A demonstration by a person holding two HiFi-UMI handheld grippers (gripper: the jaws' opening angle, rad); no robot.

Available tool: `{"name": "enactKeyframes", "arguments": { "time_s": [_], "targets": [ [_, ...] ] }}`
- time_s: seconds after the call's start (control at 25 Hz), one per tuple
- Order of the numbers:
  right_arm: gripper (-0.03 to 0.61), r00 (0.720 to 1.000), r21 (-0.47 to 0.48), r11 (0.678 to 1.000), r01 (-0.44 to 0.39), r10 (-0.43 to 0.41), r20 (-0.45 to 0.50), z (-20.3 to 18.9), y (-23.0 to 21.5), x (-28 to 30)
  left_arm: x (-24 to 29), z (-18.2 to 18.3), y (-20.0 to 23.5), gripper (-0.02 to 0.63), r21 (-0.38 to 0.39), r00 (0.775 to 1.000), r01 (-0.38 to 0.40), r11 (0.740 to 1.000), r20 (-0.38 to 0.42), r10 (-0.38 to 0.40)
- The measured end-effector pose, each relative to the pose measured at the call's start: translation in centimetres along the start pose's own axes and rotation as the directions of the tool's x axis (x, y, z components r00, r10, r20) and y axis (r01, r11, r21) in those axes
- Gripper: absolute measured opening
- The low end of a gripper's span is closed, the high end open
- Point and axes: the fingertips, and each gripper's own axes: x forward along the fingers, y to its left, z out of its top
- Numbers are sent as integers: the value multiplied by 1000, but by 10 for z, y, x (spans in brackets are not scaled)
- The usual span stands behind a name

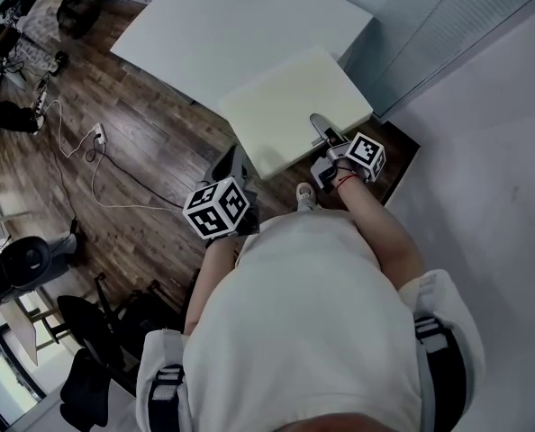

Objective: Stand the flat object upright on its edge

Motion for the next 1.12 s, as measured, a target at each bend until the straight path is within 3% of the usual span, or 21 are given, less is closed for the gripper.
{"name": "enactKeyframes", "arguments": {
  "time_s": [0.44,1.12],
  "targets": [
    [272,995,-53,999,5,0,95,-12,18,-35,-24,-5,9,20,6,999,42,999,-22,-42],
    [270,979,-278,959,57,0,203,-32,74,-91,-54,-9,7,20,36,993,113,993,-31,-112]
  ]
}}
